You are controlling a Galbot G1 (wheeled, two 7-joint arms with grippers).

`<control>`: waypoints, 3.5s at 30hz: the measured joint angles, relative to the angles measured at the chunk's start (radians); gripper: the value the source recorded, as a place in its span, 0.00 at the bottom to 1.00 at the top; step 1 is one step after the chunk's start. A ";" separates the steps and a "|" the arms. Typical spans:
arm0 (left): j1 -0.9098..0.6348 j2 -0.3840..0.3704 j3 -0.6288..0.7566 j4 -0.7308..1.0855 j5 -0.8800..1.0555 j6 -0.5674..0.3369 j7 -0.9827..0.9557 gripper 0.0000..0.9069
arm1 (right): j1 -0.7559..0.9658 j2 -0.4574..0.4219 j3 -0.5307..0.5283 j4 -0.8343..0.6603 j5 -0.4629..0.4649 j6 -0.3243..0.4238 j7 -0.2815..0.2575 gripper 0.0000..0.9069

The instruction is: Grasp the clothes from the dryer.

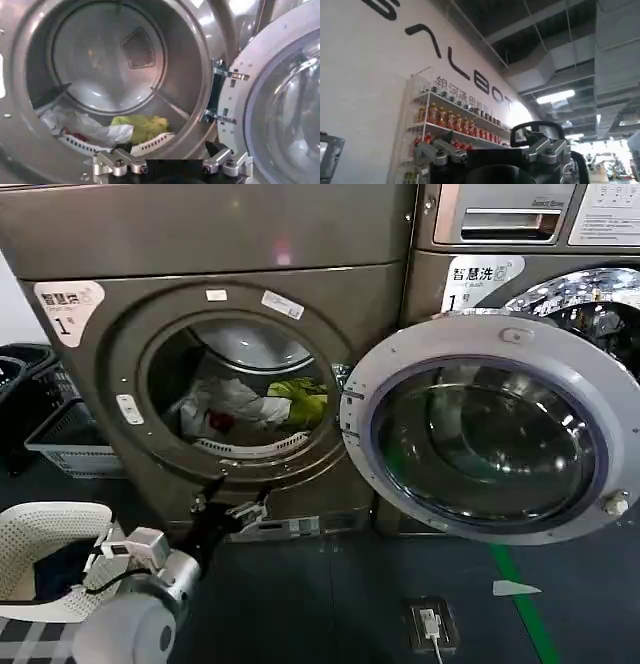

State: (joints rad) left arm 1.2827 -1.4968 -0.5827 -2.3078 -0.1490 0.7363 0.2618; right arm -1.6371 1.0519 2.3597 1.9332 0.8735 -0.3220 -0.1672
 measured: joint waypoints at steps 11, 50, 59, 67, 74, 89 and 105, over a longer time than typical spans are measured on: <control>0.007 0.002 -0.002 -0.008 0.001 0.000 0.004 1.00 | 0.000 0.002 -0.001 0.005 0.001 0.002 -0.006 1.00; -0.090 0.024 -0.001 0.063 -0.024 0.000 0.014 1.00 | -0.030 0.015 0.033 0.036 -0.007 -0.014 -0.018 1.00; -0.224 0.032 0.016 0.200 -0.046 0.000 -0.014 1.00 | -0.035 0.017 0.040 0.036 -0.008 -0.019 -0.020 1.00; -0.402 0.025 0.031 0.408 -0.053 -0.038 -0.041 1.00 | -0.033 0.014 0.040 0.037 -0.020 -0.023 -0.027 1.00; -0.555 0.020 0.040 0.629 -0.048 -0.111 -0.058 1.00 | -0.042 0.015 0.054 0.038 -0.023 -0.023 -0.038 1.00; -0.868 0.004 0.077 1.102 0.012 -0.279 -0.071 1.00 | -0.042 0.006 0.057 0.035 -0.018 -0.023 -0.053 1.00; -1.122 0.025 0.175 1.514 0.056 -0.328 -0.009 1.00 | -0.026 0.004 0.038 0.032 -0.018 -0.022 -0.061 1.00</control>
State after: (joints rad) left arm 0.1611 -1.4715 -0.4082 -0.7935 -0.0928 0.4082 0.2529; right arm -1.6627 1.0555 2.3981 1.9656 0.8554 -0.3438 -0.2281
